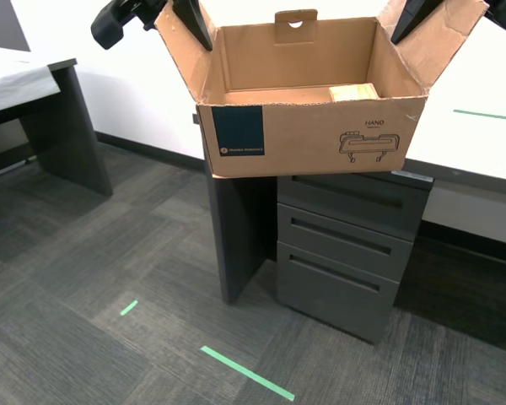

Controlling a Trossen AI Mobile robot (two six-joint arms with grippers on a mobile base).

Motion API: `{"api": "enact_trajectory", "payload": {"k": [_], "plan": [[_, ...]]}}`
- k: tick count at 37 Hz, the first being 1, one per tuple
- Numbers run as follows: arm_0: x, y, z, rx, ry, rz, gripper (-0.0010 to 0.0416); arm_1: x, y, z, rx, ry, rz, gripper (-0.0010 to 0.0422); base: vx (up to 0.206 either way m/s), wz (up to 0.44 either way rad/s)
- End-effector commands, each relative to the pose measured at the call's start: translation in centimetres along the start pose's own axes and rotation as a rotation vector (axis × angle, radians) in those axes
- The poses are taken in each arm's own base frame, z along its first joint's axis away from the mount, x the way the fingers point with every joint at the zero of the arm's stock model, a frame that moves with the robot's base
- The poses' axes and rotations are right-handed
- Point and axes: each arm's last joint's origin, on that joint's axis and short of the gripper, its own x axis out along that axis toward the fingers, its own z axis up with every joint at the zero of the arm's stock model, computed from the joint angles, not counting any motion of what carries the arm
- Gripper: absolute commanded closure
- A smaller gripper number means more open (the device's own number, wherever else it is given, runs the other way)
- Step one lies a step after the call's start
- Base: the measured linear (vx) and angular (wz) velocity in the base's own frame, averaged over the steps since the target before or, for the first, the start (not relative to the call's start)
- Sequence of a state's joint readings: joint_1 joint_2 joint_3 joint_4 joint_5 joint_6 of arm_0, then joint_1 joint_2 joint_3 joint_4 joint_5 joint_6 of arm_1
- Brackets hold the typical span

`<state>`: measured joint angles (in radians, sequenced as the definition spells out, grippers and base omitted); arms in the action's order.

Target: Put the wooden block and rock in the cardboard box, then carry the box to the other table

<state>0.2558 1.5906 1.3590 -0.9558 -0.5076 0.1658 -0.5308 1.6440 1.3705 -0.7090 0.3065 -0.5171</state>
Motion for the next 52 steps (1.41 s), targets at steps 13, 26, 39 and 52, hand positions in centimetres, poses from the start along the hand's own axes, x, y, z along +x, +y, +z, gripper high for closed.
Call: {"api": "enact_trajectory", "payload": {"k": [13, 26, 39, 52], "plan": [[0.0, 0.1, 0.0, -0.006, -0.001, 0.019, 0.0406, 0.0, -0.2, -0.4, 0.048, 0.034, -0.002, 0.0413, 0.046, 0.14], [0.2, 0.5, -0.1, 0.011, 0.009, 0.023, 0.0406, 0.0, -0.1, -0.4, 0.144, 0.034, -0.004, 0.0413, 0.092, 0.193], [0.7, 1.4, -0.2, 0.075, 0.023, 0.032, 0.0406, -0.2, 0.0, -0.6, 0.31, 0.054, 0.002, 0.0413, 0.136, 0.316], [0.7, 1.6, 0.3, 0.011, -0.033, 0.047, 0.0406, -0.4, 0.0, -0.1, 0.329, 0.011, -0.009, 0.0413, 0.132, 0.244]]}}
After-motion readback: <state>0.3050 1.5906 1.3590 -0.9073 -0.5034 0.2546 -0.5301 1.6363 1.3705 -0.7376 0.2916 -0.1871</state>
